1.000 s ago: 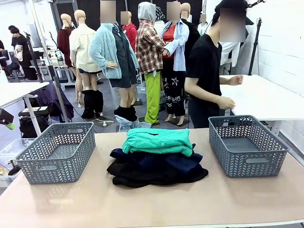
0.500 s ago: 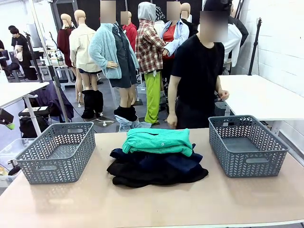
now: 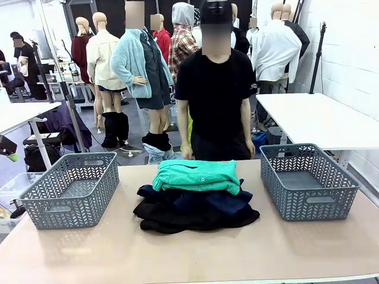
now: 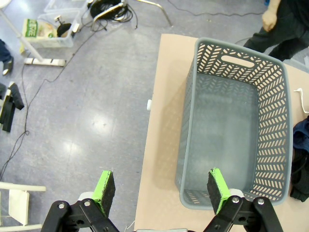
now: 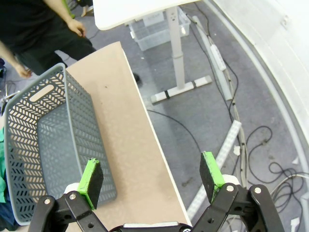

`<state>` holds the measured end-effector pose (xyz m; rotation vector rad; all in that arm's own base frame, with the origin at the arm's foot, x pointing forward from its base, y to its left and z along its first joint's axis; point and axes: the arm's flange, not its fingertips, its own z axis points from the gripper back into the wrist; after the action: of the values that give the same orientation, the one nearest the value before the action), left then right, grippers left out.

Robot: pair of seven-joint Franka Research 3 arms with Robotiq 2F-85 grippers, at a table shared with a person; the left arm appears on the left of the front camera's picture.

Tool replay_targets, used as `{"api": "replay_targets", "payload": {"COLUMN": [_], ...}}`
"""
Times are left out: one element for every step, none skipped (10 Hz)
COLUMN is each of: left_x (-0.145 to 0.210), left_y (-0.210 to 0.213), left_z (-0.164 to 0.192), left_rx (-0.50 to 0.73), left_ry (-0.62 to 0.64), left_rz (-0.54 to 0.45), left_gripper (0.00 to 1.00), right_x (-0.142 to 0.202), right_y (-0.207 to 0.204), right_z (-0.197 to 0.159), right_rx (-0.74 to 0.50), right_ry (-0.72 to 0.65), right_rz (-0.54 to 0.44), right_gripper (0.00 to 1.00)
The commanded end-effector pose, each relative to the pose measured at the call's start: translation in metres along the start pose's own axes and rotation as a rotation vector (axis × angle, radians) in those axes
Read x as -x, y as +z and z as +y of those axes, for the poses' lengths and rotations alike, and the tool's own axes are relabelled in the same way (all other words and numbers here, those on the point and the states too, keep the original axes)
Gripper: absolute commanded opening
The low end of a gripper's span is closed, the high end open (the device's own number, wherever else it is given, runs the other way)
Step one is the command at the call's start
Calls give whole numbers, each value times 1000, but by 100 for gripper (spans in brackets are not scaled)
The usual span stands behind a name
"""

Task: Sort the tops and bottoms.
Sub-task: Lift clothes from the center of the table with your left hand.

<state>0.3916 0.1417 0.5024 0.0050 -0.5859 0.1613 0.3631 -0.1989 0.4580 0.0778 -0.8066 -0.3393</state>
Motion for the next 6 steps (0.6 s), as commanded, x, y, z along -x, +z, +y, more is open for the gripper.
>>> {"api": "replay_targets", "payload": {"left_x": [2, 2, 2, 2, 2, 2], "left_y": [0, 0, 0, 0, 0, 0], "left_z": [1, 1, 1, 1, 1, 1], "left_rx": [-8, -8, -8, -8, -8, -8], "left_ry": [-9, -9, -9, -9, -9, -9], "left_rz": [-6, -6, -6, -6, -6, -6], "left_gripper": [100, 100, 100, 100, 100, 100], "right_x": [1, 1, 1, 1, 1, 1], "right_y": [0, 0, 0, 0, 0, 0], "right_z": [-2, -2, -2, -2, -2, -2], "right_rx": [-6, -6, -6, -6, -6, -6], "right_ry": [5, 5, 5, 5, 5, 5], "right_rz": [1, 1, 1, 1, 1, 1], "right_gripper": [100, 100, 100, 100, 100, 100]}}
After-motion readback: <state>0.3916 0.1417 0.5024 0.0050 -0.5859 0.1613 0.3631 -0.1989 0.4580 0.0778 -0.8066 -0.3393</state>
